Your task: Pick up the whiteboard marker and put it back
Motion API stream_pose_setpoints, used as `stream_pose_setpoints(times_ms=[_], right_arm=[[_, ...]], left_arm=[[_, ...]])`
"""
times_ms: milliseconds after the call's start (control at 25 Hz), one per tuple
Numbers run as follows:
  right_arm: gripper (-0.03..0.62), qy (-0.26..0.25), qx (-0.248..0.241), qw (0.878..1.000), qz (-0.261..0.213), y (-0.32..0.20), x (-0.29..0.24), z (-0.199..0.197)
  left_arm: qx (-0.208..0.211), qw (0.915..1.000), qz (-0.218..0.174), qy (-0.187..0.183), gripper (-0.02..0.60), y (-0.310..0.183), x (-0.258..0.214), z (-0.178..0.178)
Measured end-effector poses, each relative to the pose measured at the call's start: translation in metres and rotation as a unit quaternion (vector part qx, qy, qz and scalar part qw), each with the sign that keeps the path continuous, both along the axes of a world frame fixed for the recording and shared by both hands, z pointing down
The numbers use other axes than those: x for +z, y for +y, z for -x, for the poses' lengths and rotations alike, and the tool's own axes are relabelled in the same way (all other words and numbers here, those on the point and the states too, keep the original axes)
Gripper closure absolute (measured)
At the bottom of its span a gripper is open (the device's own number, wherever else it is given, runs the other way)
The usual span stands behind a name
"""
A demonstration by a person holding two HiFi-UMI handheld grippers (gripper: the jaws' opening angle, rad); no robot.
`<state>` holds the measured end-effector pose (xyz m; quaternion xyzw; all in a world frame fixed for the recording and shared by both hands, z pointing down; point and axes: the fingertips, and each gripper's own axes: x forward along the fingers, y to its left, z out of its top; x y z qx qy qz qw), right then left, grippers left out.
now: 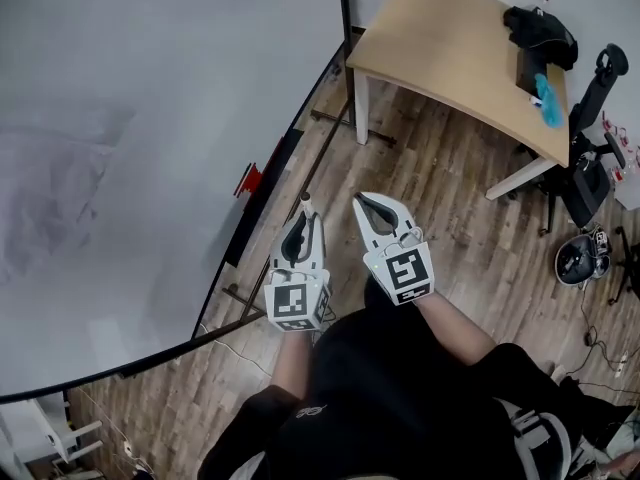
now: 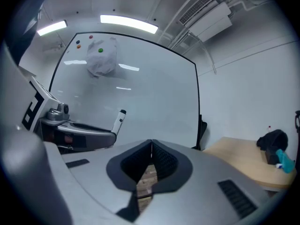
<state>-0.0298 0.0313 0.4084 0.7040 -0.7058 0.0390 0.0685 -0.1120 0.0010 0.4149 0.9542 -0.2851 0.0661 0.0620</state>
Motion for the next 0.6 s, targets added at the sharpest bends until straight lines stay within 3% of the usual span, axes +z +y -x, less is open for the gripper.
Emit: stream_pose_setpoints(times_ms=[240, 440, 600], right_arm=[[0.591, -0.018, -0.012, 1.000, -0.001, -0.027, 0.004, -0.053], [0.591, -0.039, -0.013, 0.999, 0.013, -0.035, 0.022, -0.100], [0.591, -0.066, -0.024, 0.997, 0.022, -0.042, 0.040, -0.124]], left_arm=[[0.000, 0.9996, 0.004, -0.027, 0.514, -0.025, 0.009, -0.052], [0.003, 0.9984, 0.031, -0.047, 0.514, -0.040, 0.025, -0.092], [-0.010, 0.9955, 0.030, -0.089, 0.514, -0.051, 0.039, -0.110]])
